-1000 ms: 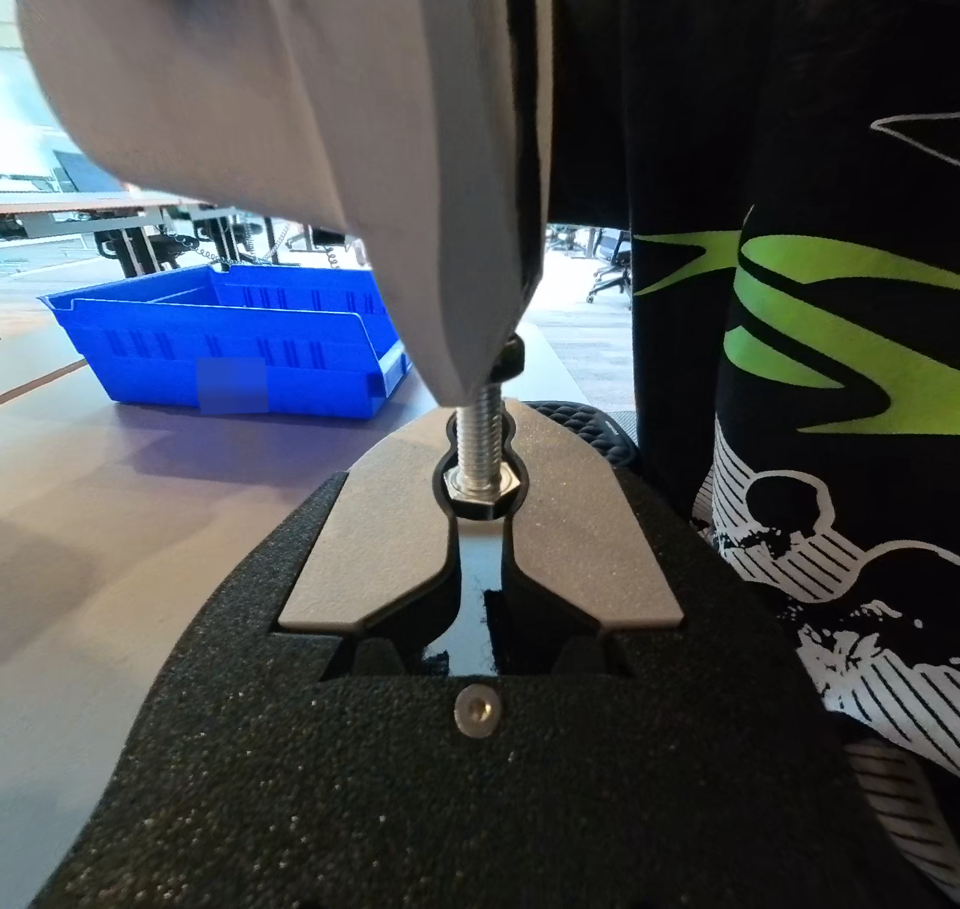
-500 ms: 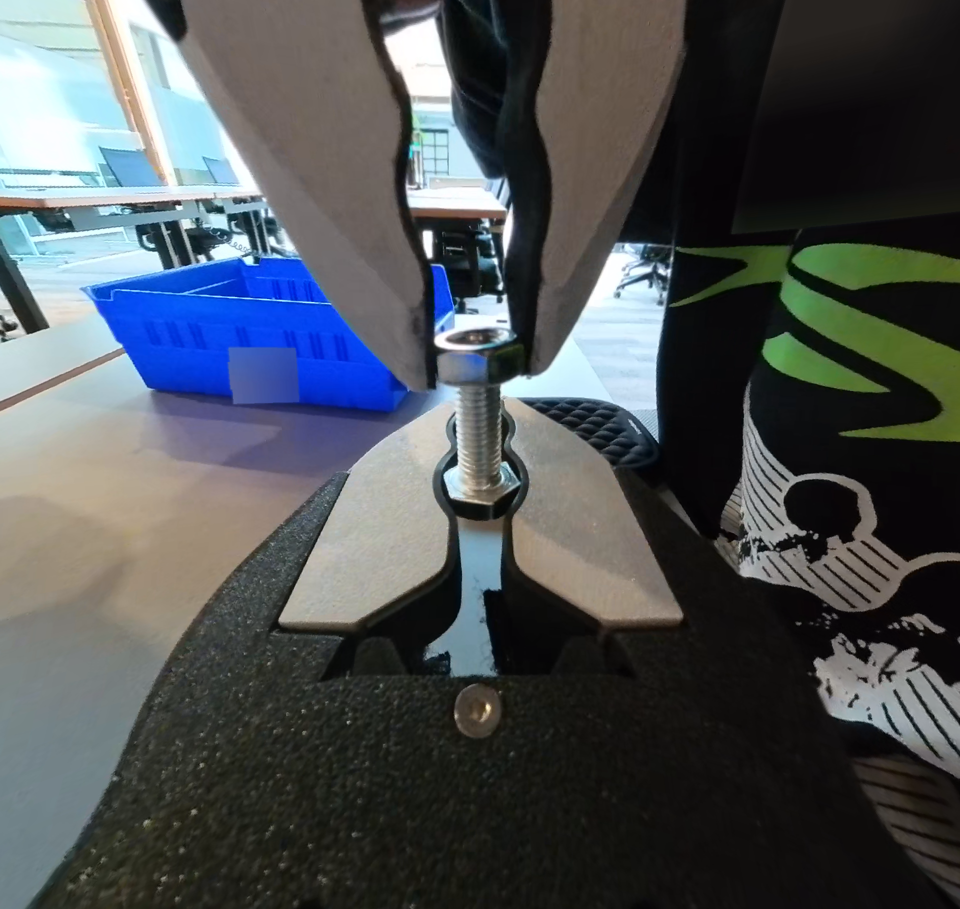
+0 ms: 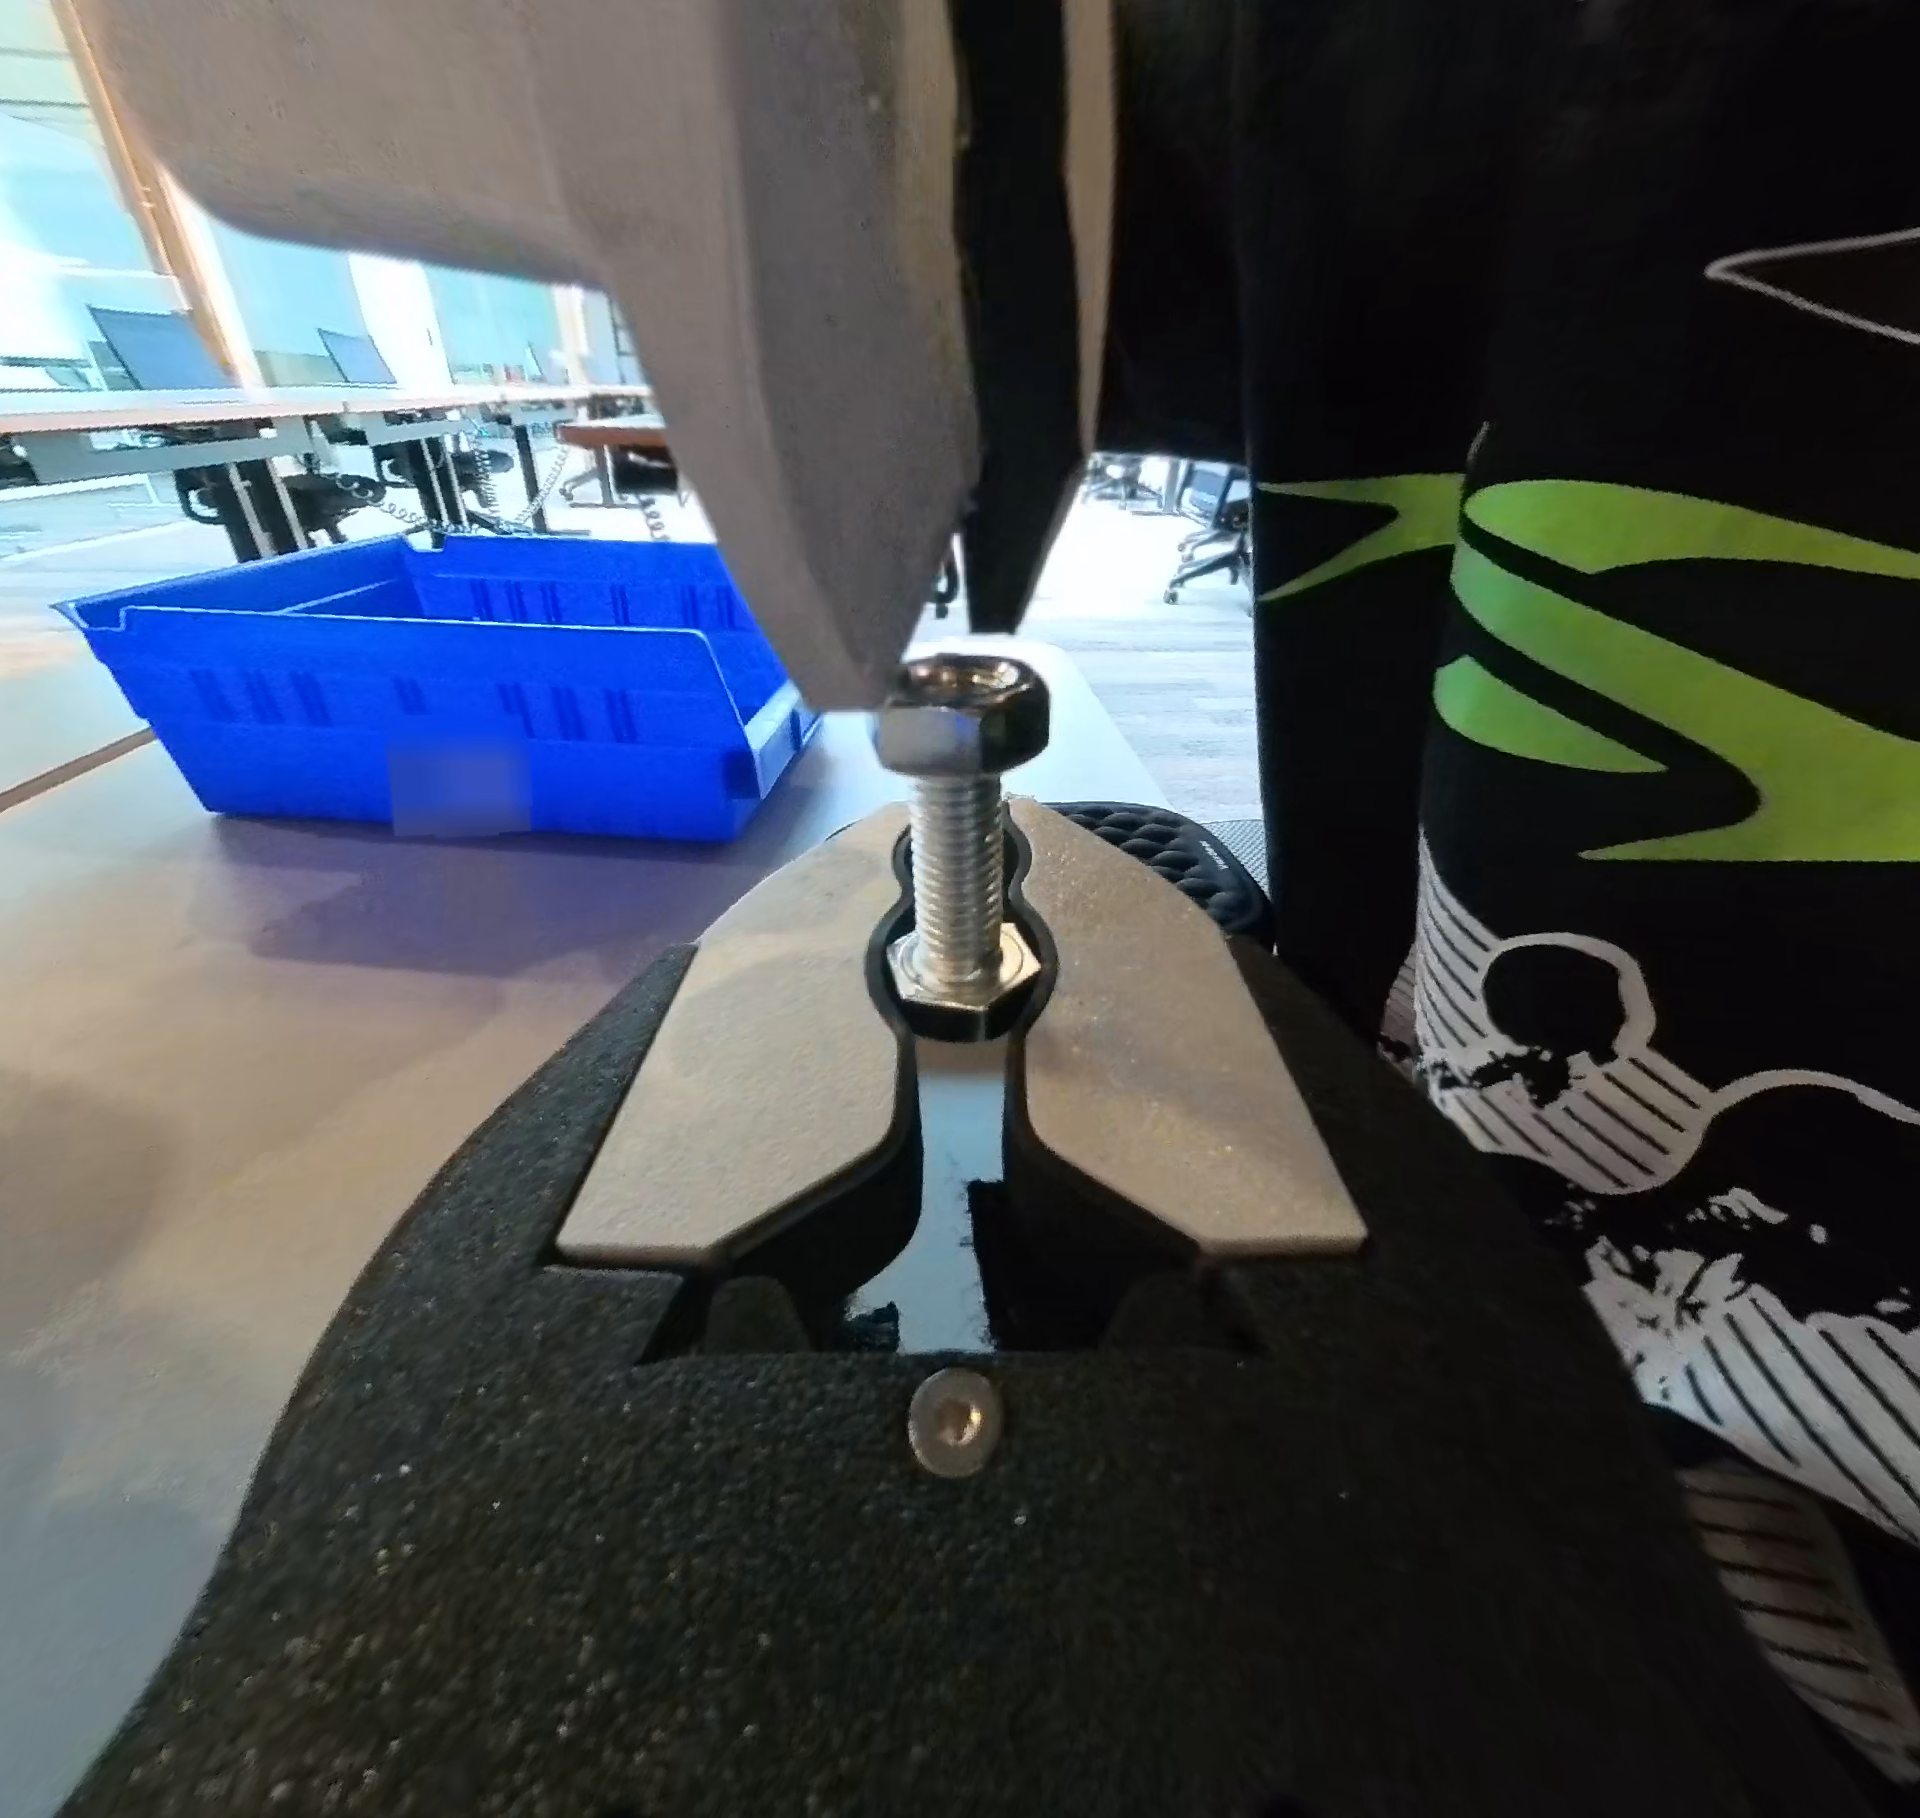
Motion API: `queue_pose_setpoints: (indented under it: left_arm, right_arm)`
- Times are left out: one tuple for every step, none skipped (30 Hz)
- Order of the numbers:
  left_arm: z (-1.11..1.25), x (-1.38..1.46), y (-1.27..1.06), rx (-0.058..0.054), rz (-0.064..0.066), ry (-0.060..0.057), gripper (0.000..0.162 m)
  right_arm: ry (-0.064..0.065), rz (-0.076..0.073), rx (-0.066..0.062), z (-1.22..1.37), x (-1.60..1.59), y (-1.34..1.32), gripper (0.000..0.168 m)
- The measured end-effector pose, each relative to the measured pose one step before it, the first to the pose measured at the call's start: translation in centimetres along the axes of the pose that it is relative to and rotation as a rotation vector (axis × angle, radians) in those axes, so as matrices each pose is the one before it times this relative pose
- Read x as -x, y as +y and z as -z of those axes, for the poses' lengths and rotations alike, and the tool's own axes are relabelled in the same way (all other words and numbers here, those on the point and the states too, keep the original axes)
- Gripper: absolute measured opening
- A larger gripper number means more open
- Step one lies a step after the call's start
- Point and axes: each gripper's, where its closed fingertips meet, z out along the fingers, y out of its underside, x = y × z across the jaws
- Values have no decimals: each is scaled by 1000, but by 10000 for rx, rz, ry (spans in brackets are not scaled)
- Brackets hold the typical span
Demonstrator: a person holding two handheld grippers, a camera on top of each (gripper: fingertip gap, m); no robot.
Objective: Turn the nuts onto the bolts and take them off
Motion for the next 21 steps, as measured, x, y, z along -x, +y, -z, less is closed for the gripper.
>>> queue_pose_setpoints:
  left_arm:
    - [25,-9,-25,-10,-16,6,12]
    - [27,15,-19,-6,-15,-6,12]
    - [40,25,-16,-10,2,-5,12]
    - [27,44,-6,-10,12,-11,12]
    - [20,21,-11,-7,11,-3,12]
    - [10,6,-3,-9,9,8,12]
    - [-2,-6,-3,-2,1,4,12]
    - [0,-8,0,0,-5,9,12]
    - [-15,-27,6,3,-4,12,12]
    - [-8,-10,4,2,-6,9,12]
    - [0,-17,-15,-4,-7,1,12]
    - [-4,-5,-11,-9,-5,-1,12]
    - [7,36,-6,-4,-1,-26,12]
    - [26,51,-35,-17,2,-34,12]
    - [28,54,-40,-21,-9,-45,12]
    - [52,125,-39,-26,-6,-89,11]
    - [60,161,-19,-18,21,-100,12]
    - [55,168,-28,-25,23,-105,11]
    - [37,146,-9,-11,13,-95,11]
    - [28,125,4,-3,2,-92,11]
    - [2,91,4,3,-2,-69,11]
  right_arm:
    - [-61,241,-51,-16,-236,-62,35]
    - [-134,176,-71,4,-135,-112,35]
    - [-57,140,-78,-2,-206,-139,33]
    - [-1,130,10,-31,-246,-35,32]
    - [-17,128,47,-62,-160,10,32]
    - [-41,104,37,-95,-71,14,31]
    - [-76,65,5,-86,9,-31,29]
    - [-44,34,-38,-71,7,-63,27]
    - [-33,13,-28,-46,35,-11,24]
    - [-16,-17,-18,-14,32,27,20]
    - [-17,-63,-50,5,42,-1,17]
    - [41,-131,-72,11,-16,-16,17]
    - [62,-225,-36,5,-68,41,17]
    - [22,-280,-32,12,3,17,17]
    - [115,-378,-34,19,-132,21,17]
    - [70,-525,18,25,-98,69,17]
    - [97,-606,75,9,-111,114,17]
    - [138,-655,94,5,-113,98,17]
    - [146,-688,107,-9,-86,93,17]
    - [147,-781,110,-13,-65,78,17]
    - [119,-859,85,-20,-32,61,17]
